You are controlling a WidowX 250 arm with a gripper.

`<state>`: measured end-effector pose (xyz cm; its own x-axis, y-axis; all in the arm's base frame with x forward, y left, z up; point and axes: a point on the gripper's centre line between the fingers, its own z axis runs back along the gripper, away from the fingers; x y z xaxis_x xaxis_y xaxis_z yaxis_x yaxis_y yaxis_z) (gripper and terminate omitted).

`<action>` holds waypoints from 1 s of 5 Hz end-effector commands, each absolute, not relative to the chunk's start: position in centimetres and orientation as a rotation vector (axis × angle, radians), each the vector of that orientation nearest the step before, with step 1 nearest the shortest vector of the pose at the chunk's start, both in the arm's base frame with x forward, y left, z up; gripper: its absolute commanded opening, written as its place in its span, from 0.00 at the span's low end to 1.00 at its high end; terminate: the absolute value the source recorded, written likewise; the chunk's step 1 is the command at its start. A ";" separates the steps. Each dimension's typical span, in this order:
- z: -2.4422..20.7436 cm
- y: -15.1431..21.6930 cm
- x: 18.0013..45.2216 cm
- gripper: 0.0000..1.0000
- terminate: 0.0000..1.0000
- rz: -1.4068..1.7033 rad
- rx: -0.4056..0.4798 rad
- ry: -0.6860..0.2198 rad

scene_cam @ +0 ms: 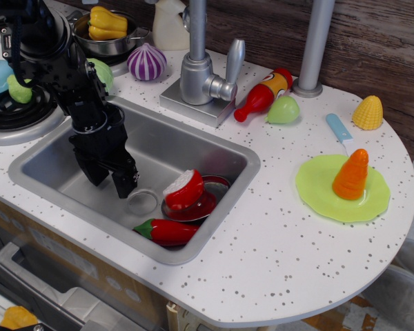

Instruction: Take carrot off plate

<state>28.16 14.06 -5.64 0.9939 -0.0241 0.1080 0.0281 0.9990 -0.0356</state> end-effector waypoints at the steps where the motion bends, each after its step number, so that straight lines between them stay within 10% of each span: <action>1: -5.6 14.1 28.2 1.00 0.00 -0.026 -0.037 -0.108; 4: 8.5 2.2 30.1 1.00 0.00 0.034 0.076 -0.050; 5: 10.0 -2.9 32.3 1.00 0.00 0.020 0.099 -0.089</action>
<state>32.76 -5.38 9.22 0.9987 -0.0124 0.0495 0.0080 0.9961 0.0882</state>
